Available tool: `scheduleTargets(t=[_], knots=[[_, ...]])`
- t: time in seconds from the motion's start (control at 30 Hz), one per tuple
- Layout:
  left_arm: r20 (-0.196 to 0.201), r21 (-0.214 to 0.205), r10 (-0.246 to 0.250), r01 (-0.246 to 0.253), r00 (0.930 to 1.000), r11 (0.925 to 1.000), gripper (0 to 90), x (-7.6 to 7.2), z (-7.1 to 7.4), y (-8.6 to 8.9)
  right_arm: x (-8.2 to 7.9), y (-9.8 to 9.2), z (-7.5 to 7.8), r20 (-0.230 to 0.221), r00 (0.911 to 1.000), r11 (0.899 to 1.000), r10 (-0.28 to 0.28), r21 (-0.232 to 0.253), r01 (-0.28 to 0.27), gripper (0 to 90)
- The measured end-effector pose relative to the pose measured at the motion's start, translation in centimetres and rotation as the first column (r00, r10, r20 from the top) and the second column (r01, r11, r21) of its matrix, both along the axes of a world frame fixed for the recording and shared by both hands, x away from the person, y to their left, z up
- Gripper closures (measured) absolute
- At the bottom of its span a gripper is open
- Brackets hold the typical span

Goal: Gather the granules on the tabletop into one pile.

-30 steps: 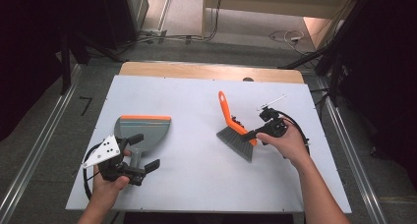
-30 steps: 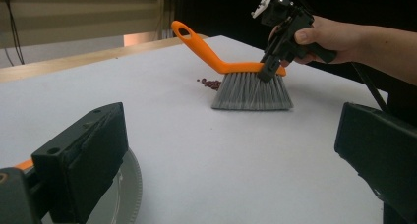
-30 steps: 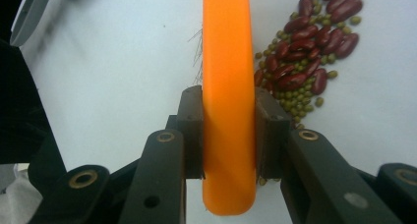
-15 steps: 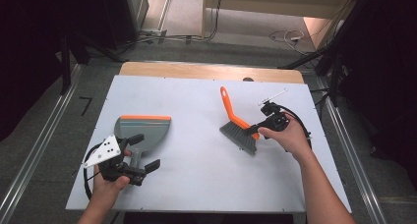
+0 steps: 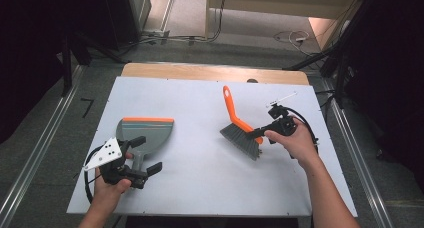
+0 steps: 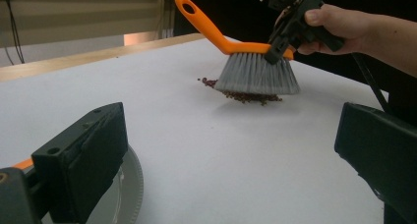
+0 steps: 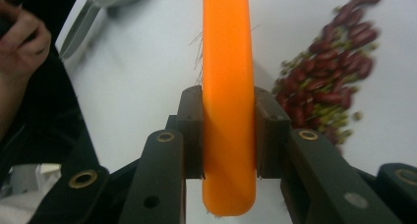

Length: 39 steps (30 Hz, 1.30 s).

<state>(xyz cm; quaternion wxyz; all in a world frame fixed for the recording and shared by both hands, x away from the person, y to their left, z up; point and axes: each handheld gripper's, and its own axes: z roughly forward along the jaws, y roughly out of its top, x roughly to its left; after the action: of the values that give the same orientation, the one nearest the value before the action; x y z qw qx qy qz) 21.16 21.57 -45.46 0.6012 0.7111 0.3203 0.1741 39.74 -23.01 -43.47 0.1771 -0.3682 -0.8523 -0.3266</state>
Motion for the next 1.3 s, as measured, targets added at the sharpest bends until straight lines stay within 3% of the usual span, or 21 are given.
scheduleTargets(t=[0.2, 0.27, 0.43, 0.73, 0.97, 1.23, 1.3], knots=[[0.000, 0.002, -0.004, 0.004, 1.0000, 1.0000, 0.0, 0.0, 0.0, -0.2, -0.4, 0.0, -2.4, -0.016, 0.9997, 0.999, 0.017, -0.047, -0.017, 68.2], [0.000, 0.004, -0.004, 0.004, 1.0000, 1.0000, 0.0, 0.0, 0.0, -0.3, 0.0, -0.4, -2.7, -0.012, 0.9998, 0.999, 0.015, -0.038, -0.015, 68.2], [-0.002, 0.001, -0.003, 0.003, 1.0000, 1.0000, 0.0, 0.1, -0.1, -0.2, 0.3, -0.7, -2.7, 0.047, 0.9983, 0.999, 0.035, -0.042, -0.033, 68.1], [0.000, -0.001, -0.002, 0.002, 1.0000, 1.0000, 0.0, 0.0, 0.0, -0.1, 1.3, -1.2, -2.2, 0.072, 0.9973, 0.997, -0.015, -0.068, 0.020, 68.1], [0.001, 0.000, -0.003, 0.003, 1.0000, 1.0000, 0.0, 0.0, 0.0, -0.1, 1.2, -1.4, -2.0, 0.099, 0.9943, 0.995, -0.038, -0.090, 0.047, 68.1], [0.000, -0.001, -0.002, 0.002, 1.0000, 1.0000, 0.0, 0.0, 0.0, -0.1, 1.1, -1.7, -1.7, 0.090, 0.9949, 0.996, -0.046, -0.071, 0.053, 68.1], [0.001, -0.002, -0.002, 0.002, 1.0000, 1.0000, 0.0, 0.1, -0.1, -0.1, 0.9, -1.6, -1.4, 0.082, 0.9953, 0.998, -0.051, -0.039, 0.054, 68.1]])
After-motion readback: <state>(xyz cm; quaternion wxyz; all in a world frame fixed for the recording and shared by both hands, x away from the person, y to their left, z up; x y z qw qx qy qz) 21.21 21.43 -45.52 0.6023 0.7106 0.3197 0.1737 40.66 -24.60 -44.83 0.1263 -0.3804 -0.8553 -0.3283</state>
